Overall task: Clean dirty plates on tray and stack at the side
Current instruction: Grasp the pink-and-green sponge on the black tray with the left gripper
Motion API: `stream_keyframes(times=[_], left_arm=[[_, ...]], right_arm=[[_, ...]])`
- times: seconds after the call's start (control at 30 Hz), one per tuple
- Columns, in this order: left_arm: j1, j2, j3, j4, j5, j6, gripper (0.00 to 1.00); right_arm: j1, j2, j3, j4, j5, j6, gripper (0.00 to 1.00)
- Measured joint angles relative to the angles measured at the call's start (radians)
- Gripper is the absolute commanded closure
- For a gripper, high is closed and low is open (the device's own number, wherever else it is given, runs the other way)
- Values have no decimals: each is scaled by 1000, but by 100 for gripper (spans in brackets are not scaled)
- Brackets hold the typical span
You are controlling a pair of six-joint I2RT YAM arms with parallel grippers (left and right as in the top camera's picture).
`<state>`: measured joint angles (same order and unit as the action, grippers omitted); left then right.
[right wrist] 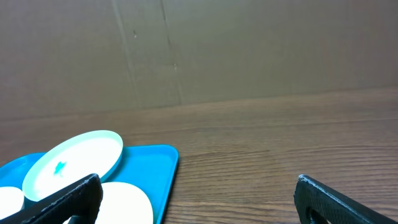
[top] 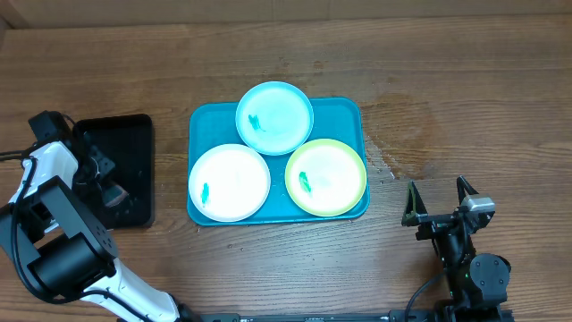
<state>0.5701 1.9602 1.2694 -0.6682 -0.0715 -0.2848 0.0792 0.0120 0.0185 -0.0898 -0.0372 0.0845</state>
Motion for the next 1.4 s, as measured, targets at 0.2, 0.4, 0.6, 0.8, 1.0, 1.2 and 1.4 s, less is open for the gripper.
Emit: stream_keyframes(times=[0.2,0.4,0.6,0.8,1.0,1.2,1.4], left_arm=[[0,0,0,-85,65,0,1],[0,0,2,-141,91,-2,43],[0,0,2,-144,84,19,96],[0,0,2,-137,71,26,0],[0,0,3,-56,53,26,9],[0,0,3,-58,39,39,57],[0,0,19,-104,32,46,96]], right_arm=[[0,0,0,0,0,0,0],[0,0,0,1,0,0,0],[0,0,0,0,0,0,0],[0,0,0,0,0,0,0],[0,0,0,0,0,0,0],[0,0,0,0,0,0,0],[0,0,0,0,0,0,0]])
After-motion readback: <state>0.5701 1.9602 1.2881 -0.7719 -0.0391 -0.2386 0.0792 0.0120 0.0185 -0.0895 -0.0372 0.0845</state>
